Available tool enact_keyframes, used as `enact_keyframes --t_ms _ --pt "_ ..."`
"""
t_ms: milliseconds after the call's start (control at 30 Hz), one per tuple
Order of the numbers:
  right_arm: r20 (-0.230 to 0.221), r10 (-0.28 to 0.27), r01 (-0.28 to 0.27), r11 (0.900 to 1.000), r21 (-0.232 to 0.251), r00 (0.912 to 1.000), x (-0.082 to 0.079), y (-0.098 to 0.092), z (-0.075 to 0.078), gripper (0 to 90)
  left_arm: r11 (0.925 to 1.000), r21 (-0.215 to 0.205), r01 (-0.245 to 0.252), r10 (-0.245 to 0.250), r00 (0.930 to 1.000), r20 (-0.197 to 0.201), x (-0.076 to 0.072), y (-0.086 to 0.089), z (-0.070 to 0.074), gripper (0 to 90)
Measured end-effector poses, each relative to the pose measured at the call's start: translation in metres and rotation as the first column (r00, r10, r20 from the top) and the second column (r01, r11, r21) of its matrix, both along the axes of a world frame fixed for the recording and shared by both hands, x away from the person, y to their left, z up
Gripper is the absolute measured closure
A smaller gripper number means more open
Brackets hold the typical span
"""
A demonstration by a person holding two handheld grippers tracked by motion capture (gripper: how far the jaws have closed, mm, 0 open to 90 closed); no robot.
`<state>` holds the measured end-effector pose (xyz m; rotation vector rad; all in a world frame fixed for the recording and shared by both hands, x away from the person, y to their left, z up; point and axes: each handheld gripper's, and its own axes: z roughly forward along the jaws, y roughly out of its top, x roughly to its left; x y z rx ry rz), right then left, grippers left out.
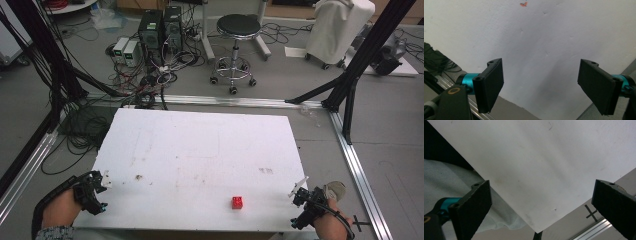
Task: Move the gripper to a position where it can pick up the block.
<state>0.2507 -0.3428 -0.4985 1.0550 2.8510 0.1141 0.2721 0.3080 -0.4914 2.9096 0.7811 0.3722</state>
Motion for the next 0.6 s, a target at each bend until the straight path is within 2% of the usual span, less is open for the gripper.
enact_keyframes --t_ms 233,600 --pt "0.002 0.005 -0.005 1.000 0.001 1.0000 0.0003 0.0012 -0.0008 2.2 1.0000 -0.001 0.005 -0.005 0.9999 0.013 -0.0006 -0.0005 0.0009 21.2" --pt "0.001 0.007 -0.007 1.000 -0.005 1.0000 0.0005 0.0023 -0.0007 2.2 1.0000 -0.007 -0.001 0.001 1.0000 0.009 -0.0004 0.0019 0.0004 21.2"
